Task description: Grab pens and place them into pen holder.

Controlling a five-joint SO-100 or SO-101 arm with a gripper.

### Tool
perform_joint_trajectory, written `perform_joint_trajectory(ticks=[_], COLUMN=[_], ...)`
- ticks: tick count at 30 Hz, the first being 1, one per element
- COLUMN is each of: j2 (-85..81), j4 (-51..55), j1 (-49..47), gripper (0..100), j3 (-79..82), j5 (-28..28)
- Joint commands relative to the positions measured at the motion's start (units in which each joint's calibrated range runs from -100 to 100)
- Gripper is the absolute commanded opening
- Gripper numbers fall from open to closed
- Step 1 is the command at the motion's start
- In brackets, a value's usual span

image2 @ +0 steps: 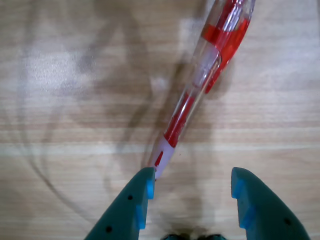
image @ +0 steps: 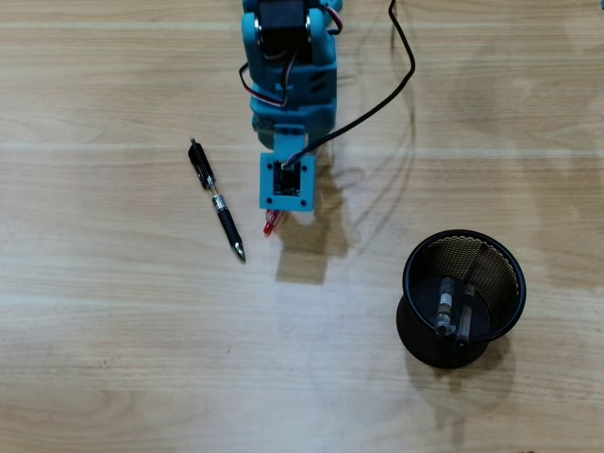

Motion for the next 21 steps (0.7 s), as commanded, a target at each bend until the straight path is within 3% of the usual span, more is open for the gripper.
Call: perform_joint_trajectory(ticks=[1,17,21], j2=[1.6,12.0,12.3], j4=[-2.2,-6.8,-7.9], j1=[-0.5,-0.1,0.1], gripper=[18,18,12], j3=[-2.2,-2.8,-2.3], j5=[-0.2,-0.3,-0.3])
